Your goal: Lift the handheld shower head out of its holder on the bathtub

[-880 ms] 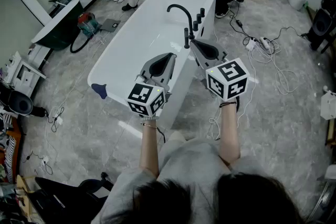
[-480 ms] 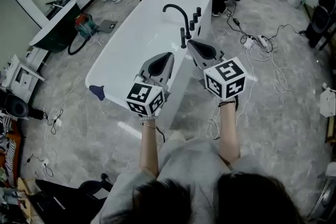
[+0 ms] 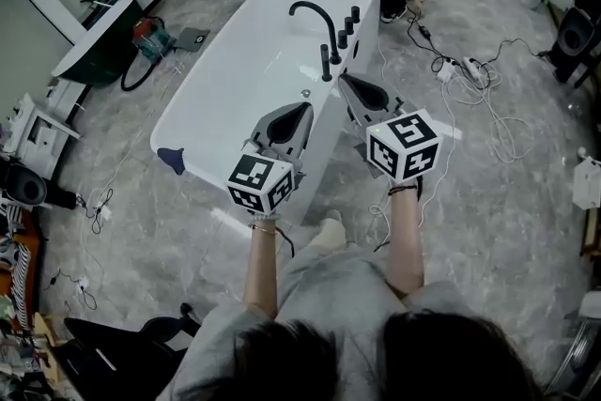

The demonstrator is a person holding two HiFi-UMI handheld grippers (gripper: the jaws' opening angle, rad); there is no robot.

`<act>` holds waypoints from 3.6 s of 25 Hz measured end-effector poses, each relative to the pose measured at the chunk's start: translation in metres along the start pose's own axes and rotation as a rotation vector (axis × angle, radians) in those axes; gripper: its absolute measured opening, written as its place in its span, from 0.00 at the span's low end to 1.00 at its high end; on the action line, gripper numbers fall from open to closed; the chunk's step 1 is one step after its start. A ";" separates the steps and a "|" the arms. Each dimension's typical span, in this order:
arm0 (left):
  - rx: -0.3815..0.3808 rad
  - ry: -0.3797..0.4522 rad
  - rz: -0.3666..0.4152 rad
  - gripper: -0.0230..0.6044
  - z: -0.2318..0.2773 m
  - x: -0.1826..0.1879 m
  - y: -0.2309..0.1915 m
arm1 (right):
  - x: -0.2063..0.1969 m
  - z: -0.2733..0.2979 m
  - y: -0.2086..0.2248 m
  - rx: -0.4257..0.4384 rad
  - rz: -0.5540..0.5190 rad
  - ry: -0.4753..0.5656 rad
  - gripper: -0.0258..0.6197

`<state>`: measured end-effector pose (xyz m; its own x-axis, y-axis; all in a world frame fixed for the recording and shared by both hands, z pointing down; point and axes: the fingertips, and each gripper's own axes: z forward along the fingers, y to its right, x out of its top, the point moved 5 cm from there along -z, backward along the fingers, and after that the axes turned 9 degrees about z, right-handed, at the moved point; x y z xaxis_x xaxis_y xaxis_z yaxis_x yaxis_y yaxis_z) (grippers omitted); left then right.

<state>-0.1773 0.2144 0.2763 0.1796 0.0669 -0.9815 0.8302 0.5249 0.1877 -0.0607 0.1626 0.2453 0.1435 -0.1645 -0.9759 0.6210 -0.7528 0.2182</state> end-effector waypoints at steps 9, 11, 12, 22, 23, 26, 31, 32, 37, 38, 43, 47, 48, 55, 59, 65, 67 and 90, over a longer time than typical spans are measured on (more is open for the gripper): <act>0.001 -0.051 -0.024 0.05 0.019 -0.026 -0.008 | -0.019 0.014 0.034 -0.057 0.054 -0.009 0.04; 0.006 -0.044 -0.034 0.05 0.026 -0.030 -0.015 | -0.019 0.018 0.042 -0.053 0.054 -0.007 0.04; 0.005 -0.040 -0.042 0.05 0.031 -0.032 -0.018 | -0.020 0.020 0.045 -0.049 0.050 -0.016 0.04; -0.071 -0.059 -0.051 0.05 0.101 -0.043 -0.027 | -0.018 0.042 0.104 -0.042 0.026 -0.060 0.04; -0.073 -0.058 -0.050 0.05 0.107 -0.042 -0.029 | -0.016 0.043 0.111 -0.048 0.023 -0.061 0.04; -0.068 -0.057 -0.036 0.05 0.125 -0.040 -0.035 | -0.008 0.043 0.133 -0.073 0.037 -0.046 0.04; -0.088 -0.057 -0.056 0.05 0.152 -0.044 -0.042 | -0.001 0.046 0.159 -0.092 0.050 -0.038 0.04; -0.091 -0.059 -0.059 0.05 0.157 -0.046 -0.043 | -0.001 0.048 0.161 -0.093 0.043 -0.047 0.04; -0.108 -0.075 -0.076 0.05 0.182 -0.053 -0.049 | 0.001 0.062 0.173 -0.077 0.003 -0.098 0.04; -0.112 -0.078 -0.079 0.05 0.187 -0.054 -0.051 | 0.003 0.065 0.176 -0.075 -0.009 -0.107 0.04; -0.086 -0.078 -0.094 0.05 0.207 -0.061 -0.066 | 0.006 0.080 0.193 -0.048 -0.021 -0.129 0.04; -0.069 -0.080 -0.102 0.05 0.224 -0.064 -0.078 | 0.006 0.098 0.206 -0.019 -0.030 -0.159 0.04; -0.062 -0.081 -0.107 0.05 0.228 -0.065 -0.082 | 0.006 0.103 0.209 -0.011 -0.030 -0.167 0.04; -0.019 -0.085 -0.120 0.05 0.255 -0.078 -0.103 | -0.006 0.125 0.235 0.024 -0.006 -0.187 0.04; -0.012 -0.096 -0.103 0.05 0.265 -0.082 -0.103 | -0.012 0.132 0.249 0.036 0.025 -0.175 0.04; 0.046 -0.094 -0.117 0.05 0.277 -0.084 -0.101 | -0.012 0.147 0.255 0.123 0.006 -0.189 0.04; 0.071 -0.101 -0.119 0.05 0.283 -0.085 -0.100 | -0.012 0.152 0.261 0.159 0.003 -0.201 0.04; 0.581 -0.126 -0.252 0.05 0.330 -0.101 -0.105 | -0.009 0.230 0.338 0.520 -0.050 -0.343 0.04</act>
<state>-0.1084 -0.1273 0.3685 -0.0270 -0.1170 -0.9928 0.9991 -0.0362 -0.0229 -0.0294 -0.2373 0.3269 -0.1848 -0.2516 -0.9500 0.1518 -0.9624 0.2254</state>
